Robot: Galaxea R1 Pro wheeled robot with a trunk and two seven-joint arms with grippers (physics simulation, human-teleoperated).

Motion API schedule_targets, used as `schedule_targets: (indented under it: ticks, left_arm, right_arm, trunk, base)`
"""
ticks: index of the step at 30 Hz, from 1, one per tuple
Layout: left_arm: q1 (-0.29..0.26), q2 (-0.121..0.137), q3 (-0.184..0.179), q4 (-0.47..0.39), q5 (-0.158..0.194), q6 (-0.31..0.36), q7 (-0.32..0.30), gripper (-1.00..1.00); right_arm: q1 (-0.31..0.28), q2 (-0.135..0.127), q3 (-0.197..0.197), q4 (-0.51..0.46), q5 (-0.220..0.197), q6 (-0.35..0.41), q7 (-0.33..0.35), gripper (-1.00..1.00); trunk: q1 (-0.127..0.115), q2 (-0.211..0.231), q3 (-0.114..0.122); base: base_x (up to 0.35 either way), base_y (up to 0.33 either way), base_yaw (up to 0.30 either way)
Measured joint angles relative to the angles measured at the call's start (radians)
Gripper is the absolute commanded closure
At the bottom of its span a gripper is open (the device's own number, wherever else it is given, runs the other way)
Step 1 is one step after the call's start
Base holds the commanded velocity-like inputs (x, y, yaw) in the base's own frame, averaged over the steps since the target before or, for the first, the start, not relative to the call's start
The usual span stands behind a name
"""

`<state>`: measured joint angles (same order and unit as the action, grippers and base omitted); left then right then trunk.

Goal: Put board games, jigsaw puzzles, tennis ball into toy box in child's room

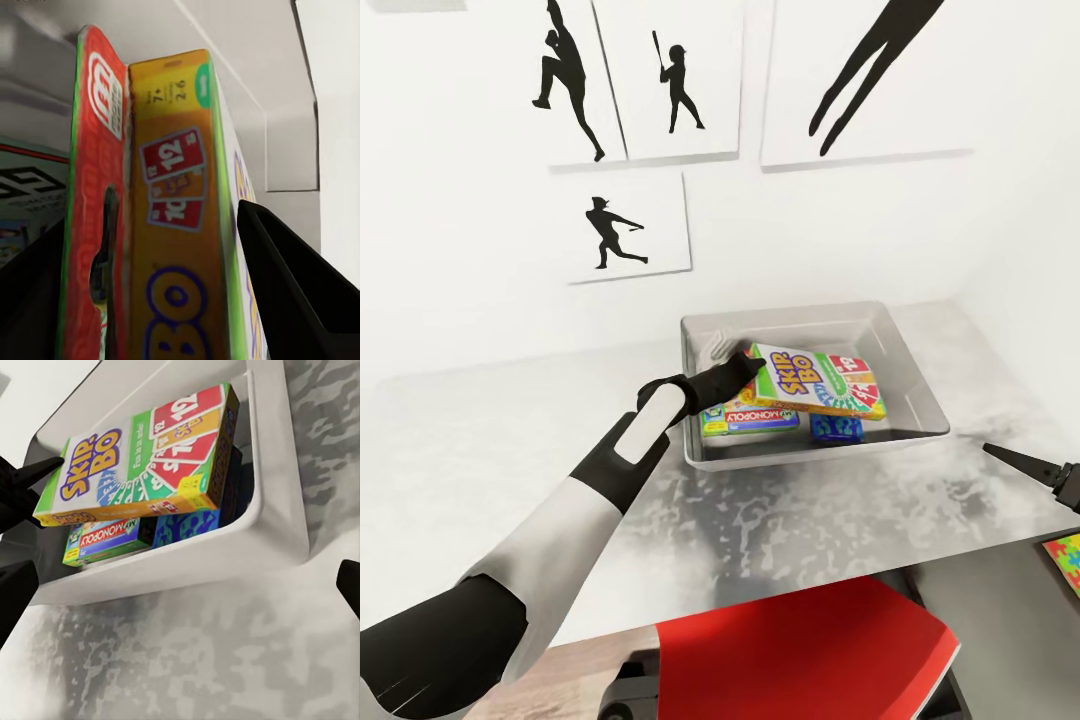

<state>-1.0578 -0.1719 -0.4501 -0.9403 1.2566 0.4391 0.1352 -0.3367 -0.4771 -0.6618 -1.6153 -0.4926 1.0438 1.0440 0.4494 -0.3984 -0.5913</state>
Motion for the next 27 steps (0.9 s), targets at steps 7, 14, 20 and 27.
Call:
schedule_targets:
  ticks: [7, 14, 20, 27]
  left_arm:
    - [0.0, 0.001, 0.0, 0.0, -0.005, -0.011, 0.024, 1.0]
    - [0.0, 0.0, -0.001, 0.007, 0.005, -0.03, 0.037, 1.0]
    - [-0.001, 0.0, -0.001, 0.008, 0.009, -0.036, 0.04, 1.0]
    - [-0.001, 0.0, -0.001, 0.009, 0.01, -0.038, 0.041, 1.0]
  right_arm:
    - [0.0, -0.002, 0.0, 0.0, -0.001, 0.0, 0.0, -1.0]
    - [0.0, -0.004, -0.001, 0.0, 0.0, 0.0, 0.0, -1.0]
    - [0.0, -0.006, -0.002, 0.0, 0.0, 0.0, 0.0, -1.0]
    - [0.0, -0.007, -0.003, 0.0, 0.0, 0.0, 0.0, -1.0]
  trunk:
    - [0.0, 0.0, 0.0]
    - [0.0, 0.0, 0.0]
    - [0.0, 0.0, 0.0]
    - [0.0, 0.0, 0.0]
  base:
    - [0.0, 0.0, 0.0]
    - [0.0, 0.0, 0.0]
    - [0.0, 0.0, 0.0]
    - [0.0, 0.0, 0.0]
